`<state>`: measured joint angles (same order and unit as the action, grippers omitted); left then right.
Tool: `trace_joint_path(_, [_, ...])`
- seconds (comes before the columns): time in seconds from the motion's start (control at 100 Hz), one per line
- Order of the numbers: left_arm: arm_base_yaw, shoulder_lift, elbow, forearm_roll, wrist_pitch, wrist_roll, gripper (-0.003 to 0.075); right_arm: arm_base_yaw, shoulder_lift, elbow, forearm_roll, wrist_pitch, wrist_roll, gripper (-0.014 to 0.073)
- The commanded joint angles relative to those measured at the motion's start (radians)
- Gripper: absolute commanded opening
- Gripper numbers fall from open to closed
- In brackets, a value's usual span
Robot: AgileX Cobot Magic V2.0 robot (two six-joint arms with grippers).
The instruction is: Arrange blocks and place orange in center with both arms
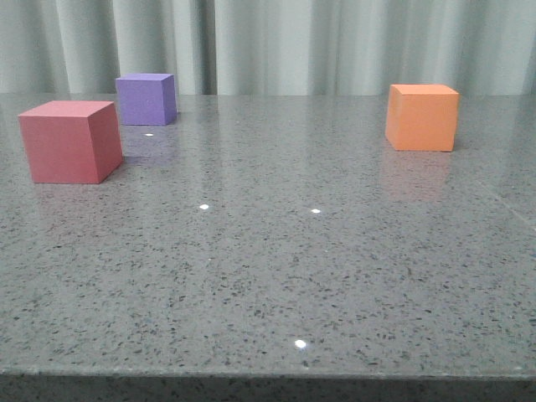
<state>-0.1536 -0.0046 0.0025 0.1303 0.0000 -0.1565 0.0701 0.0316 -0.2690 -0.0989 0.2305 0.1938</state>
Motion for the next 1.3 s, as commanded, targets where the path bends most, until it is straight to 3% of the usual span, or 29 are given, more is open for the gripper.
trace_joint_path(0.0, [0.003, -0.033, 0.042, 0.000, -0.082, 0.003, -0.0020, -0.008, 0.087, -0.151, 0.021, 0.057, -0.004, -0.0069])
trace_joint_path(0.17, [0.003, -0.033, 0.042, 0.000, -0.082, 0.003, -0.0020, -0.008, 0.280, -0.396, 0.020, 0.312, -0.004, -0.0069])
trace_joint_path(0.31, [0.003, -0.033, 0.042, 0.000, -0.082, 0.003, -0.0020, -0.008, 0.451, -0.559, 0.021, 0.443, -0.004, -0.0069])
trace_joint_path(0.64, [0.003, -0.033, 0.042, 0.000, -0.082, 0.003, -0.0020, -0.008, 0.677, -0.643, 0.020, 0.503, -0.004, -0.0050])
trace_joint_path(0.73, [0.003, -0.033, 0.042, 0.000, -0.082, 0.003, -0.0020, -0.008, 0.705, -0.643, 0.020, 0.532, -0.004, 0.0052])
trace_joint_path(0.95, [0.003, -0.033, 0.042, 0.000, -0.082, 0.003, -0.0020, -0.008, 0.723, -0.637, 0.020, 0.598, -0.004, 0.0534])
trace_joint_path(1.02, [0.003, -0.033, 0.042, 0.000, -0.082, 0.003, -0.0020, -0.008, 0.723, -0.635, 0.020, 0.611, -0.004, 0.0636])
trace_joint_path(1.29, [0.003, -0.033, 0.042, 0.000, -0.082, 0.003, -0.0020, -0.008, 0.723, -0.637, 0.030, 0.606, -0.004, 0.0661])
